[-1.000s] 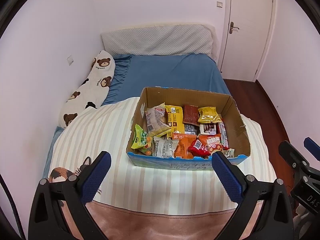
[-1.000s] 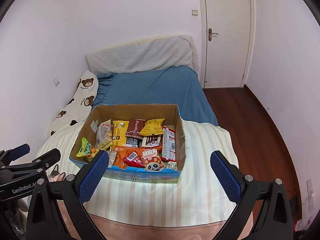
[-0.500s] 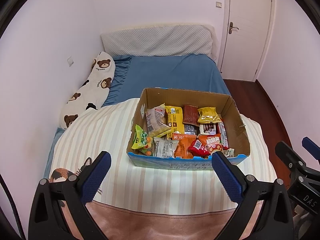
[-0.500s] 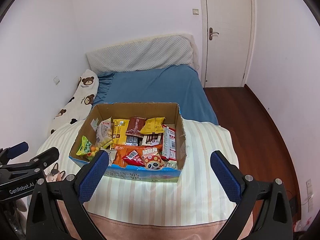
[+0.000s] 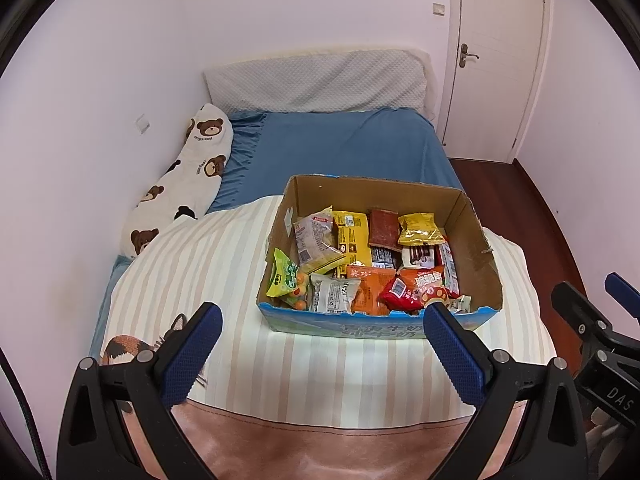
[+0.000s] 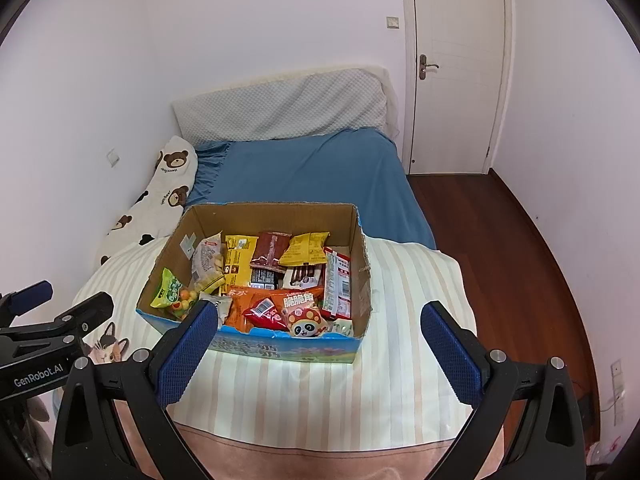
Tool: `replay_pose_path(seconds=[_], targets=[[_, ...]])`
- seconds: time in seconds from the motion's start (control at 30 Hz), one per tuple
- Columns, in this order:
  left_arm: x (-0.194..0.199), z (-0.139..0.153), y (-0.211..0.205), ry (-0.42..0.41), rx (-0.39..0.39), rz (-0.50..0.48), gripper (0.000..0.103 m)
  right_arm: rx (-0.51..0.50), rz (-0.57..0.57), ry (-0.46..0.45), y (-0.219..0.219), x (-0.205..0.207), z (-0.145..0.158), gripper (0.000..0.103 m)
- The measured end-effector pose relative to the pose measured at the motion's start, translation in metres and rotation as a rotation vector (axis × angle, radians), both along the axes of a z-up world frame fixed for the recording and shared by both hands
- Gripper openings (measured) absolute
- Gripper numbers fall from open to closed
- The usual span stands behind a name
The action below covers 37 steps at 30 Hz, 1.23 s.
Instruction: Organize snacks
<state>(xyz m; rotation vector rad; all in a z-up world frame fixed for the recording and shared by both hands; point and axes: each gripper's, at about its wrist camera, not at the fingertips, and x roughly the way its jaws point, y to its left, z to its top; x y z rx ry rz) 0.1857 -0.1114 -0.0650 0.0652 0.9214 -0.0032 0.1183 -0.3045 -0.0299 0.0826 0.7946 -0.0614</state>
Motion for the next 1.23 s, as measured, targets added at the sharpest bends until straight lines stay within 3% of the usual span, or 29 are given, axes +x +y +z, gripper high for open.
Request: replay_pose_path(seconds=[1.23], targets=[[-0.012, 0.003, 0.0, -0.008, 0.021, -0.017, 0.103, 0.002, 0.005, 0.002, -0.002, -0.005, 0.004, 0.103]])
